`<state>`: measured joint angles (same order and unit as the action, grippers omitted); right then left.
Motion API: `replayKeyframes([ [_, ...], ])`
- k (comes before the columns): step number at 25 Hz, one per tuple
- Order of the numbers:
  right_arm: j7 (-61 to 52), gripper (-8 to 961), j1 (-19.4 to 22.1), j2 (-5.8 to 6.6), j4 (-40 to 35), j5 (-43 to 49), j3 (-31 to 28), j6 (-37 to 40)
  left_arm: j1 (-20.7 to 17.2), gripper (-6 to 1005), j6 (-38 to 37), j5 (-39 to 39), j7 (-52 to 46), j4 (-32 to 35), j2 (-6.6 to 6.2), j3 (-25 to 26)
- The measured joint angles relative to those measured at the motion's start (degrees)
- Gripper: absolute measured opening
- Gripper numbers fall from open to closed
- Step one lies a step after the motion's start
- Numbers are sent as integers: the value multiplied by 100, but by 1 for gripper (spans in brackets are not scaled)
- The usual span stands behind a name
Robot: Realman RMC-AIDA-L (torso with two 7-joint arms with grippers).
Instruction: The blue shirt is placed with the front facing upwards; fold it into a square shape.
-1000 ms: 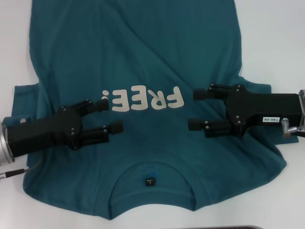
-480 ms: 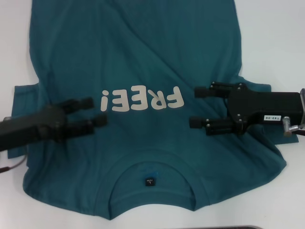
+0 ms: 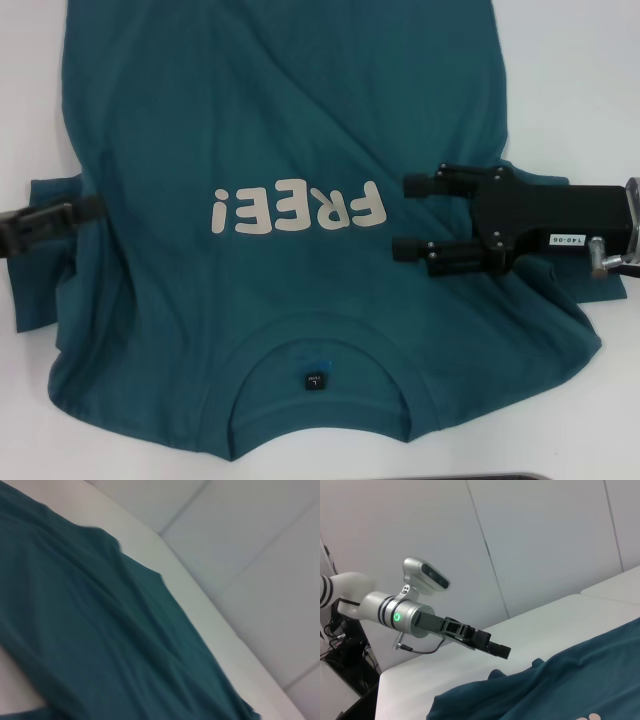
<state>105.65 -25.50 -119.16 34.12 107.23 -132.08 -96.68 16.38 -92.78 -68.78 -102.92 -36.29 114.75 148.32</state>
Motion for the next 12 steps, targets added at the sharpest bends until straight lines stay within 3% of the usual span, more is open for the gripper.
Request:
replayKeyframes([
  [7, -1, 915, -11, 3, 8, -10, -60, -8, -144, 917, 135, 183, -25, -25, -218, 191],
  [12, -5, 915, -10, 5, 8, -10, -105, -29, -130, 917, 291, 450, -46, -28, -256, 197],
])
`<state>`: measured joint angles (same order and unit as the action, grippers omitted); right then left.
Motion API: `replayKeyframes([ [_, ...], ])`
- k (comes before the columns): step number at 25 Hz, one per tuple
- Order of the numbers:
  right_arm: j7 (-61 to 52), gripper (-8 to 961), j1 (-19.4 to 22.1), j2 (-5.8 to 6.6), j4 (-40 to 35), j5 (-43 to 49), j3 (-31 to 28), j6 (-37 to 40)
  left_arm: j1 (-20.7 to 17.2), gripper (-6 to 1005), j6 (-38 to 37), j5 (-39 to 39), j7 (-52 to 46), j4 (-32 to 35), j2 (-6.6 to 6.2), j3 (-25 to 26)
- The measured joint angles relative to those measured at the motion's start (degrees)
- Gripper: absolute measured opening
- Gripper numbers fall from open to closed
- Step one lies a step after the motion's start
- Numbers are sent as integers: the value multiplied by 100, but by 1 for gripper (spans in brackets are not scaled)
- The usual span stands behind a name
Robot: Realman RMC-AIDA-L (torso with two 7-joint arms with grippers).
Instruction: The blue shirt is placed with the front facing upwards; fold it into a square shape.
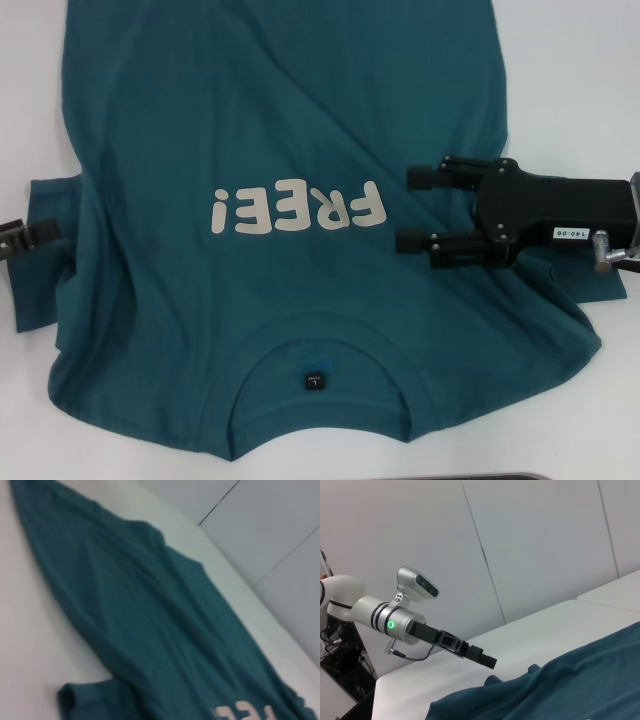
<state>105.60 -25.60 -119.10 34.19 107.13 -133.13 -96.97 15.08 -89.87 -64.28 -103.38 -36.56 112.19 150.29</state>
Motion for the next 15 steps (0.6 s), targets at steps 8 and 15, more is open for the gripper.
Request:
replayKeyframes([
  [8, -8, 915, 2, 2, -13, 1, -12, 2, -41, 917, 374, 134, -65, -1, -19, 9],
  [15, -75, 912, -2, 2, -5, -13, -12, -11, -72, 917, 587, 222, -72, 0, -23, 57],
])
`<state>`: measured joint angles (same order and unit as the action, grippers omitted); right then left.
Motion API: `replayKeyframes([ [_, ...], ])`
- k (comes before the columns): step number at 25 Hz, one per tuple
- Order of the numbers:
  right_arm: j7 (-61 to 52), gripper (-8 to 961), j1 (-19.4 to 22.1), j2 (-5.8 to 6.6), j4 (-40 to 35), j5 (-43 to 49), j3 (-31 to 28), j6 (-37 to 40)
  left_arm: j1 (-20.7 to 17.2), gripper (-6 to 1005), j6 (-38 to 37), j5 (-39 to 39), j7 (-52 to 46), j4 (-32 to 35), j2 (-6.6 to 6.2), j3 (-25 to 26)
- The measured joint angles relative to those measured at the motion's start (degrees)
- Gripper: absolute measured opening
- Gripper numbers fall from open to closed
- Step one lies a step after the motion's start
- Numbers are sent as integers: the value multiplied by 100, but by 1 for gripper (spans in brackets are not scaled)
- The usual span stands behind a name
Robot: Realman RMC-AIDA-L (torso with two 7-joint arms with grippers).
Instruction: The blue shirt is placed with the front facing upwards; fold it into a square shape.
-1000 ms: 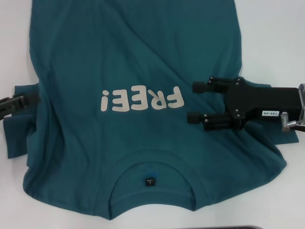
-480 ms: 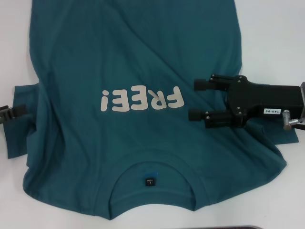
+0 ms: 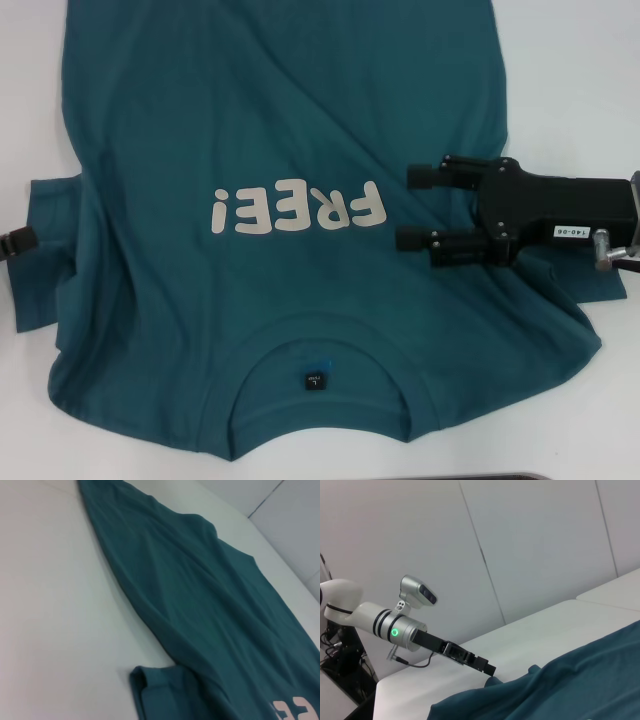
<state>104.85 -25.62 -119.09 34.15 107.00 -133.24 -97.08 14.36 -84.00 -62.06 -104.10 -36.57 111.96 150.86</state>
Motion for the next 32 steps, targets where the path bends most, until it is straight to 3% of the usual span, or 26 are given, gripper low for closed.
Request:
replayKeyframes([
  [9, 0, 913, -5, 0, 5, -39, 0, 1, 40, 917, 25, 244, -56, 0, -25, 15],
  [32, 1, 914, -2, 0, 4, -56, 0, -2, 120, 916, -116, 309, -29, 1, 68, -155],
])
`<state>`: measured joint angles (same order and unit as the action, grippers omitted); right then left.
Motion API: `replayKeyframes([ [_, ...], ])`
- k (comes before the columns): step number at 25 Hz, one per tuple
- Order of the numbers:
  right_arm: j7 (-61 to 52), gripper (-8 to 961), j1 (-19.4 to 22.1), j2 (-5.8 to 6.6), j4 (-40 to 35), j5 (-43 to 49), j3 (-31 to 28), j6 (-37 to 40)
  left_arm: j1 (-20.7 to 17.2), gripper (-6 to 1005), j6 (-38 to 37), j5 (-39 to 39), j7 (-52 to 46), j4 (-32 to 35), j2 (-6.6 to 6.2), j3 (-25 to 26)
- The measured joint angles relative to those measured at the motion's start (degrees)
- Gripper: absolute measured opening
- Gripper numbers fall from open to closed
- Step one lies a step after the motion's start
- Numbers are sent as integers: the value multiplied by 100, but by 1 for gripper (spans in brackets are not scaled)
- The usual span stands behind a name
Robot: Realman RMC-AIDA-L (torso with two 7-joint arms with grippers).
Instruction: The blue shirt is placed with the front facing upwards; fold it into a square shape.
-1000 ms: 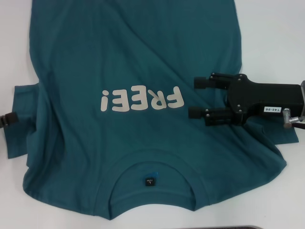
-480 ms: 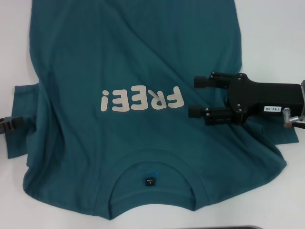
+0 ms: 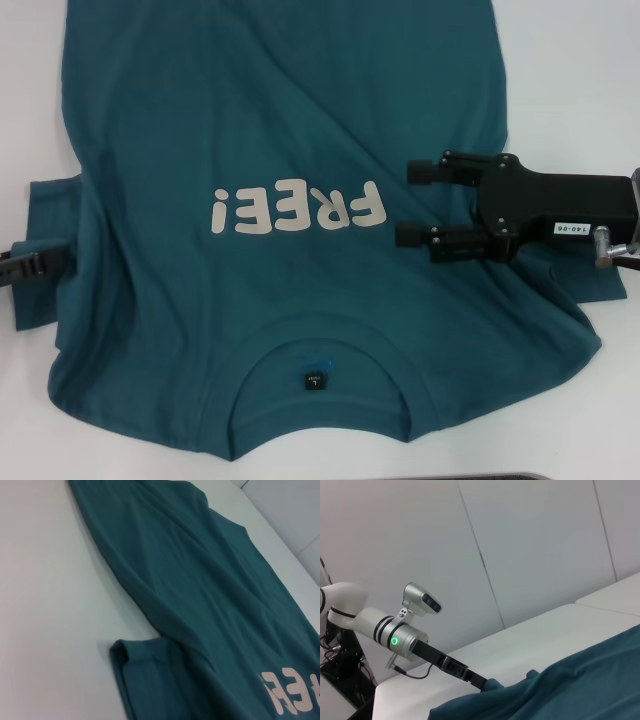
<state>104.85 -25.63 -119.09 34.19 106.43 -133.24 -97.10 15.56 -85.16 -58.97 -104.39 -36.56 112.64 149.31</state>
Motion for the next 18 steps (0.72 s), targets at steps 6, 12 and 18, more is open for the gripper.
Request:
replayKeyframes([
  [6, 0, 914, 12, 0, -15, 0, 0, 0, 51, 916, -51, 0, -7, 0, 3, -21],
  [12, 0, 913, 25, 8, -18, 0, 0, -8, 59, 844, -50, 0, -26, -49, 10, -40],
  [18, 0, 912, 19, 8, -18, 0, 0, -22, 46, 672, 169, 49, -194, -157, 38, -34],
])
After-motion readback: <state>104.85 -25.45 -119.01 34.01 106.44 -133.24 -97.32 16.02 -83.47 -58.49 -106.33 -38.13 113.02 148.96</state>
